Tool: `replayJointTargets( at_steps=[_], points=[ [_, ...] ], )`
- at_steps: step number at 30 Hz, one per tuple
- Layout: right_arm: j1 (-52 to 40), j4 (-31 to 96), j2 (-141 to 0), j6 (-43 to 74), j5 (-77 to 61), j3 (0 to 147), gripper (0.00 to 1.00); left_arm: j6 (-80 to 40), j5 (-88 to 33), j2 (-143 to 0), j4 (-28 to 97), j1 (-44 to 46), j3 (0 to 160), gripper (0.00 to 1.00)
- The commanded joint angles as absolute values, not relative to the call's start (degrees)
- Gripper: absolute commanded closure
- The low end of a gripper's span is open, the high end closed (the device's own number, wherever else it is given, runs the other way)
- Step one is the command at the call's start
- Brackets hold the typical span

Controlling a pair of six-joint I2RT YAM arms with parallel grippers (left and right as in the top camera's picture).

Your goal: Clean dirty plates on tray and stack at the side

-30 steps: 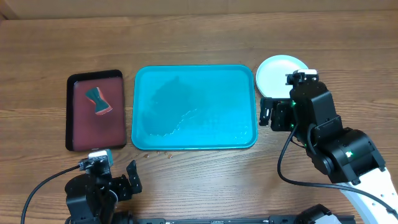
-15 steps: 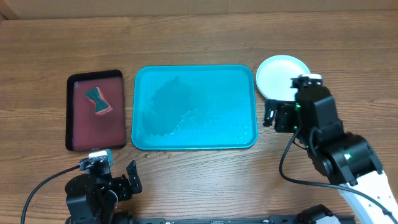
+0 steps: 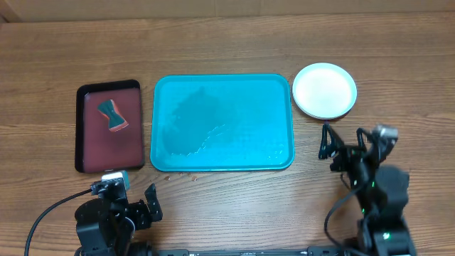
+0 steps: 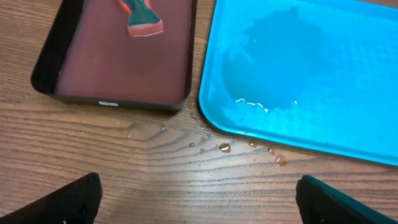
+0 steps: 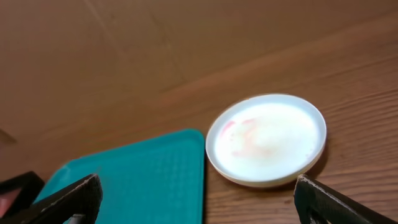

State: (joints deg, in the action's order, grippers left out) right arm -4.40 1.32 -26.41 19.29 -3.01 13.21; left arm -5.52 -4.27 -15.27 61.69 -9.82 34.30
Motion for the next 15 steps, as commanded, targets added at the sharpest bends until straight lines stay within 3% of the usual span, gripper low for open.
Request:
replayJointTargets(
  at_steps=[1, 7, 15],
  points=[
    [-3.99, -2.02, -19.46, 21.50, -3.05, 7.14, 0.00, -4.25, -4.03, -14.98, 61.47, -9.72, 34.44, 0.00],
    [-2.72, -3.99, -9.72, 21.47, -1.56, 0.49, 0.00, -4.25, -4.03, -14.98, 61.45, -9.72, 34.44, 0.00],
    [-2.17, 3.75, -2.07, 20.80, 1.19, 0.45, 0.00, -4.25, -4.03, -14.98, 61.47, -9.72, 34.44, 0.00]
  ],
)
